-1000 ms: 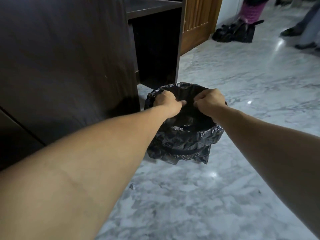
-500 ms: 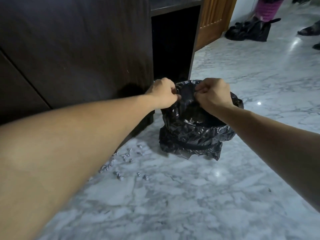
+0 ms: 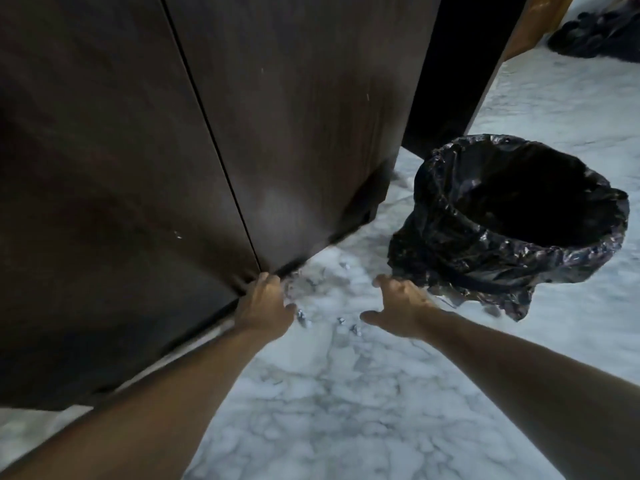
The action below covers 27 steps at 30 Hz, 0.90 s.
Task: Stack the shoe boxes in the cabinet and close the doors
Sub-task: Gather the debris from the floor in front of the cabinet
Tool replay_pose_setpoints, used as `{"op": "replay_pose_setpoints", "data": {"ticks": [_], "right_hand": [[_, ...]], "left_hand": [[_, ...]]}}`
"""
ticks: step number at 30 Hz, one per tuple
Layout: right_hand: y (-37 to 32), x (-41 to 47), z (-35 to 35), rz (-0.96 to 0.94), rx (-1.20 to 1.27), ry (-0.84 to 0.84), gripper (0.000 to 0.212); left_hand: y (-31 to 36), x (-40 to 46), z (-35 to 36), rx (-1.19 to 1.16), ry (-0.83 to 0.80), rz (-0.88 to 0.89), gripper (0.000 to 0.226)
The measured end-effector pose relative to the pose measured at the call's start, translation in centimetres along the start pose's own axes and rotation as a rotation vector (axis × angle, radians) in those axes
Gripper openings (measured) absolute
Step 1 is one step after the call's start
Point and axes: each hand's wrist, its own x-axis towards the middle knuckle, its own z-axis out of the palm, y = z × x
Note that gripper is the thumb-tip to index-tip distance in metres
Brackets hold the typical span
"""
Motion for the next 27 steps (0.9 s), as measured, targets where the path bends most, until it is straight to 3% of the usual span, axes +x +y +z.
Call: {"op": "replay_pose_setpoints", "data": {"ticks": [4,9,12,27], "right_hand": [[-0.3,0.7,6.5,0.039,0.082,-0.029,0.114],[-0.8,2.4,11.0,0.052,0.146,0.036,0.139],[-0.8,3.8,12.2,0.033,0.159,0.093,0.144],[-0.9,9.9,12.4,-0.154,-0.041,0.290,0.147]], "left_hand": [[-2.3,-2.0,4.6,0.159,0.083,0.033,0.045],[-3.2,-2.1,8.2,0.032,0.184,-0.323,0.084],[-4.3,-1.3,9.5,-0.064,0.241,-0.412,0.091],[-6.5,3.2,10.4,0.014,0.145,0.319,0.064]]}}
